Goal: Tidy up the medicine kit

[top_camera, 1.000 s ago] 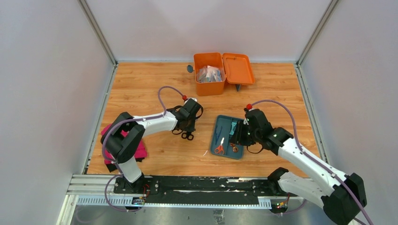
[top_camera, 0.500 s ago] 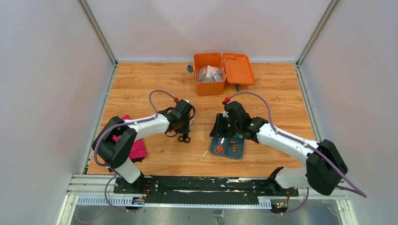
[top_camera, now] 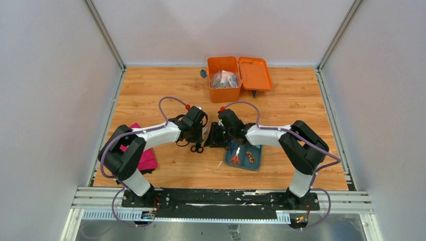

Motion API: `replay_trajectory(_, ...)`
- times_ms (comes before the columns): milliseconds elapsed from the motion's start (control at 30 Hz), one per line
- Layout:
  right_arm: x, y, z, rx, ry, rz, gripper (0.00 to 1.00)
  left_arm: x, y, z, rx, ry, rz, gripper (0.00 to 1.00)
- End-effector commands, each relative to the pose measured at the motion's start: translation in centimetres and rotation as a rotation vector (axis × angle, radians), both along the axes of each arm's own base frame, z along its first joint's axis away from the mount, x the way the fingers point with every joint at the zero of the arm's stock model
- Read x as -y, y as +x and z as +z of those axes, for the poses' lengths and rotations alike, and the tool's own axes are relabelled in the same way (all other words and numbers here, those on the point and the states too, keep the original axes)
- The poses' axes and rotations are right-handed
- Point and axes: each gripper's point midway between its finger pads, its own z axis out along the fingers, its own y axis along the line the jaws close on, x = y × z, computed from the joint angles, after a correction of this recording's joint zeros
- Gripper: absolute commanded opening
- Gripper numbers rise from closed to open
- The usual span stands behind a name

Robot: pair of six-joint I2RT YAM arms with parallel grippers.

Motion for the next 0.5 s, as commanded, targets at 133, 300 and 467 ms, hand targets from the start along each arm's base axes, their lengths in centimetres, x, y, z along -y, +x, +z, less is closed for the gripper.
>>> replay_trajectory(133, -3.5, -0.6, -0.4, -0.050, 0.087, 0.028, 0.42, -1.1, -1.5, -1.4, -0.082, 0.035, 0.000, 0.06)
replay_trajectory(300, -3.4, -1.0, -1.7, -0.087, 0.083, 0.018, 0.42, -1.0, -1.4, -1.3, -0.082, 0.032, -0.002, 0.06)
replay_trajectory(467, -3.7, -1.4, -2.4, -0.113, 0.093, 0.017, 0.39, -1.0, -1.3, -1.3, -0.081, 0.030, -0.003, 0.06)
